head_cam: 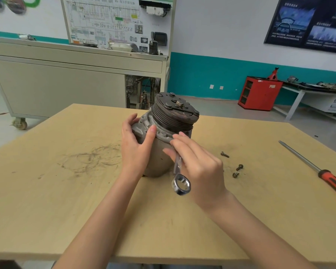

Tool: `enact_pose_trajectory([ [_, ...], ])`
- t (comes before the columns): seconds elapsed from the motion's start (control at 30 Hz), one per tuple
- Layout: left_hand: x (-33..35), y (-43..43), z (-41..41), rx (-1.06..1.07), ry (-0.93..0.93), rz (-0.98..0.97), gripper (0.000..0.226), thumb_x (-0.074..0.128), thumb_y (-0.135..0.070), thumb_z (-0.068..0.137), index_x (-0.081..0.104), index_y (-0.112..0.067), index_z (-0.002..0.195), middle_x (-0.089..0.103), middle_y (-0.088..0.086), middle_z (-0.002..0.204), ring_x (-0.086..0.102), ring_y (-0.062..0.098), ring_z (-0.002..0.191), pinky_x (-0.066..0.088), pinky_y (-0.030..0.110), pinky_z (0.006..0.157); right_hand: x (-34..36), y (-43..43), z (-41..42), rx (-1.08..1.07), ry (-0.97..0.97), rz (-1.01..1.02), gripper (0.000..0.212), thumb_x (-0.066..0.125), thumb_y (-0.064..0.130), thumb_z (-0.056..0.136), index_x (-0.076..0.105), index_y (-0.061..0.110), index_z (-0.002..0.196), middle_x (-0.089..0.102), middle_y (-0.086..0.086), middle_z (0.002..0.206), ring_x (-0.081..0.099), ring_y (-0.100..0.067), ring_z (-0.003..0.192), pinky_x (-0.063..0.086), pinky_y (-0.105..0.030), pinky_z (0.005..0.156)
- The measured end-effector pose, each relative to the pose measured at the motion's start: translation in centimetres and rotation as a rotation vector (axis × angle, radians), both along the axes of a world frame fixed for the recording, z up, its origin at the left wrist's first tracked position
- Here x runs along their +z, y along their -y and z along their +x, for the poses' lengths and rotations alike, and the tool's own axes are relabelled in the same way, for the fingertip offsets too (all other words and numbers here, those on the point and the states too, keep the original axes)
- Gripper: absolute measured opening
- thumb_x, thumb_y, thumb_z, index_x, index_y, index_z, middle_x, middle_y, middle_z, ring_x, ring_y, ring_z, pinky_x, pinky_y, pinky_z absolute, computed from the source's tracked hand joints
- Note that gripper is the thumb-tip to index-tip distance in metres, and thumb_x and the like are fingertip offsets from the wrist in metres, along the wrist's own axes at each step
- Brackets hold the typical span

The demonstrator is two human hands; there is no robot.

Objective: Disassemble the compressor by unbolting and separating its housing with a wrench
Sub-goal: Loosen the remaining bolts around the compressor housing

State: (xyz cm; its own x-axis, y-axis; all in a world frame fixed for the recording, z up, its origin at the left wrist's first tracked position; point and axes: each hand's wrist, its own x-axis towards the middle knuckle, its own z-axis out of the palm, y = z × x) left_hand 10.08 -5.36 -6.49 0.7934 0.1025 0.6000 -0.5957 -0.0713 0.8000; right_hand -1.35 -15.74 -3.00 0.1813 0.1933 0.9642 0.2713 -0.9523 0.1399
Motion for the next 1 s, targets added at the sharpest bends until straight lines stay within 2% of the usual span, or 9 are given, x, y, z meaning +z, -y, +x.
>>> enact_pose_trajectory([
  [0.4, -0.7, 0.4, 1.1, 0.041, -0.009, -0.052, 0.045, 0.059, -0.059, 0.076, 0.042, -0.048, 0.116, 0.05, -0.025, 0.111, 0.048, -0.019, 0.101, 0.035, -0.001, 0.081, 0.5, -2.4, 0.2, -0.253, 0.006, -0.054, 0.013, 0.079, 0.017, 0.077, 0.069, 0.011, 0.071, 0.069, -0.002, 0.074, 0.072, -0.017, 0.081, 0.052, -0.021, 0.063],
  [0.5, -0.3, 0.3, 0.8, 0.008, -0.024, -0.073, 0.051, 0.059, -0.057, 0.076, 0.04, -0.039, 0.12, 0.049, -0.021, 0.113, 0.049, -0.019, 0.1, 0.036, -0.002, 0.08, 1.3, -2.6, 0.0, -0.314, -0.009, -0.021, 0.021, 0.079, 0.021, 0.077, 0.064, 0.015, 0.063, 0.063, 0.001, 0.063, 0.067, -0.012, 0.063, 0.047, -0.02, 0.059],
  [0.57, -0.4, 0.5, 0.8, -0.052, -0.037, -0.096, 0.059, 0.062, -0.052, 0.077, 0.041, -0.027, 0.126, 0.053, -0.005, 0.118, 0.052, -0.009, 0.101, 0.038, 0.0, 0.083, 2.2, -3.4, 0.2, -0.386, -0.046, 0.029, 0.025, 0.074, 0.025, 0.079, 0.061, 0.018, 0.058, 0.058, 0.004, 0.057, 0.062, -0.01, 0.053, 0.041, -0.02, 0.047],
  [0.67, -0.3, 1.0, 0.0, -0.273, -0.129, -0.204, 0.112, 0.078, -0.055, 0.061, 0.027, 0.005, 0.141, 0.041, 0.008, 0.124, 0.042, 0.02, 0.115, 0.032, 0.029, 0.108, 2.4, -5.2, 0.9, -0.444, -0.159, 0.061, 0.02, 0.062, 0.018, 0.082, 0.067, 0.017, 0.063, 0.062, 0.002, 0.06, 0.065, -0.013, 0.056, 0.043, -0.022, 0.042],
  [0.7, -0.2, 1.0, -0.2, -0.296, -0.145, -0.207, 0.108, 0.08, -0.048, 0.064, 0.027, 0.005, 0.141, 0.041, 0.011, 0.124, 0.042, 0.023, 0.116, 0.03, 0.045, 0.113, 2.3, -5.7, 1.0, -0.453, -0.197, 0.067, 0.021, 0.057, 0.015, 0.083, 0.068, 0.017, 0.065, 0.064, 0.001, 0.062, 0.067, -0.015, 0.06, 0.045, -0.022, 0.043],
  [0.77, 0.1, 0.6, -0.5, -0.194, -0.11, -0.13, 0.062, 0.071, -0.026, 0.078, 0.04, -0.013, 0.131, 0.051, 0.015, 0.117, 0.055, 0.009, 0.108, 0.044, 0.03, 0.101, 2.3, -5.8, 0.8, -0.46, -0.212, 0.098, 0.024, 0.052, 0.013, 0.085, 0.068, 0.017, 0.068, 0.065, 0.001, 0.064, 0.069, -0.015, 0.064, 0.047, -0.021, 0.045],
  [0.83, 0.3, 0.2, -0.2, -0.092, -0.057, -0.104, 0.054, 0.065, -0.024, 0.082, 0.041, -0.015, 0.13, 0.052, 0.004, 0.116, 0.055, -0.006, 0.099, 0.043, 0.01, 0.088, 1.7, -4.9, 0.5, -0.383, -0.141, 0.108, 0.022, 0.058, 0.014, 0.087, 0.066, 0.016, 0.067, 0.065, 0.001, 0.066, 0.069, -0.014, 0.067, 0.048, -0.021, 0.05],
  [0.9, 0.3, 0.0, -0.1, -0.029, -0.017, -0.055, 0.059, 0.06, -0.036, 0.082, 0.042, -0.012, 0.133, 0.05, -0.001, 0.12, 0.051, -0.005, 0.103, 0.037, 0.005, 0.089, 0.1, -3.1, 0.0, -0.17, -0.065, 0.136, 0.015, 0.065, 0.008, 0.087, 0.07, 0.007, 0.073, 0.07, -0.006, 0.076, 0.071, -0.019, 0.079, 0.054, -0.024, 0.068],
  [1.0, 0.0, -0.1, 0.0, -0.022, -0.007, -0.013, 0.057, 0.058, -0.044, 0.082, 0.043, -0.02, 0.132, 0.047, -0.018, 0.116, 0.044, -0.023, 0.103, 0.03, -0.004, 0.085, -1.9, 1.0, -0.9, 0.428, -0.199, 0.472, 0.009, 0.061, -0.001, 0.088, 0.07, -0.003, 0.089, 0.071, -0.013, 0.102, 0.066, -0.023, 0.104, 0.052, -0.032, 0.091],
])
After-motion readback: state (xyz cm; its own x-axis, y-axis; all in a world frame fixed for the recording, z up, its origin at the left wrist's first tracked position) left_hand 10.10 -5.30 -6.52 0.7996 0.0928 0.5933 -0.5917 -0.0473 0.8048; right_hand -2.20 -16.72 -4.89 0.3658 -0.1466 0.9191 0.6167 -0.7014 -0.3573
